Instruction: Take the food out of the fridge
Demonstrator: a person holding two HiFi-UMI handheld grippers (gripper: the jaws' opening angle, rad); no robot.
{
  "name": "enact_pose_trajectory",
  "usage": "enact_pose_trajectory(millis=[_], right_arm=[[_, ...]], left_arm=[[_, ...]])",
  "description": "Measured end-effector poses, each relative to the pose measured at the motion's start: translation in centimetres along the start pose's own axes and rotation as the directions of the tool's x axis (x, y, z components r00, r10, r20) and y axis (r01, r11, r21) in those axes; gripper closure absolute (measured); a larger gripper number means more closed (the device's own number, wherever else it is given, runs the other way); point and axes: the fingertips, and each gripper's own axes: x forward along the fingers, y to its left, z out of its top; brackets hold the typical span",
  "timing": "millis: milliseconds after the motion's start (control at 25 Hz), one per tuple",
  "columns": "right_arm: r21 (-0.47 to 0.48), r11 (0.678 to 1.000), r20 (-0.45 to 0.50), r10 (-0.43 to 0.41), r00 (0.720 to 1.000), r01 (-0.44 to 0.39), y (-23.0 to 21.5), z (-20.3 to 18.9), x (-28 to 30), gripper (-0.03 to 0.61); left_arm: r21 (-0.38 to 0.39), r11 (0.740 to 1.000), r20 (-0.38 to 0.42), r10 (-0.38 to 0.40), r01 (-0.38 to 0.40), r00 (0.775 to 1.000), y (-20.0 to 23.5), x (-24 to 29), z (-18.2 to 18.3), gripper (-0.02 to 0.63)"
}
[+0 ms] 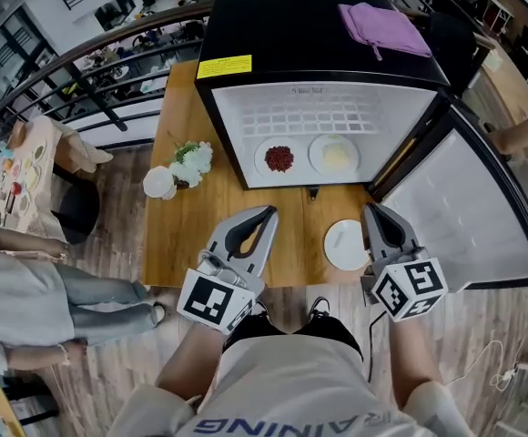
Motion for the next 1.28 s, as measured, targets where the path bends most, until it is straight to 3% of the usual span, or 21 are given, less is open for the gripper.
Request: enact_pose_trajectory(millis=[200,280,440,640,800,1080,1280], right_arm=[[0.272,0.962,-0.123,0.064,0.990,-0.028,0.4,-5.0,5.5,0.544],[0.352,0.935,-0.153,0.101,0.983,-0.041,1.0,-6.4,7.6,0.454],[0.459,0.888,-0.175,0.073,0.982,0.016,0.4,-8.6,11.3,0.431],[0.652,0.739,-0.188,-0.059,0.980,0.169,-4.1,-12.0,14.1,0.425],[0.709,0.658,-0.202,-0.158,0.967,0.256,-7.6,-14.0,15.1,0.425],[0.825,0.460,-0.236,-0.251,0.939,0.330,-11.3,-17.4,16.5,0.425],[0.876,0.338,-0.254,-0.285,0.924,0.345,-13.2,-19.4,17.3,0.425]], left_arm=[[-0.010,0.998,-0.040,0.060,-0.061,0.997,1.6,-2.1,-1.4,0.607],[-0.016,0.996,-0.051,0.083,-0.084,0.995,2.3,-3.0,-2.0,0.607],[-0.027,0.992,-0.070,0.124,-0.126,0.990,3.9,-4.4,-3.3,0.607],[-0.051,0.988,-0.104,0.141,-0.147,0.984,4.7,-5.0,-4.9,0.607],[-0.093,0.983,-0.137,0.142,-0.155,0.980,5.1,-4.6,-5.8,0.607],[-0.113,0.982,-0.165,0.130,-0.150,0.978,5.8,-3.6,-7.0,0.607],[-0.121,0.982,-0.188,0.123,-0.147,0.974,6.1,-3.1,-8.1,0.607]])
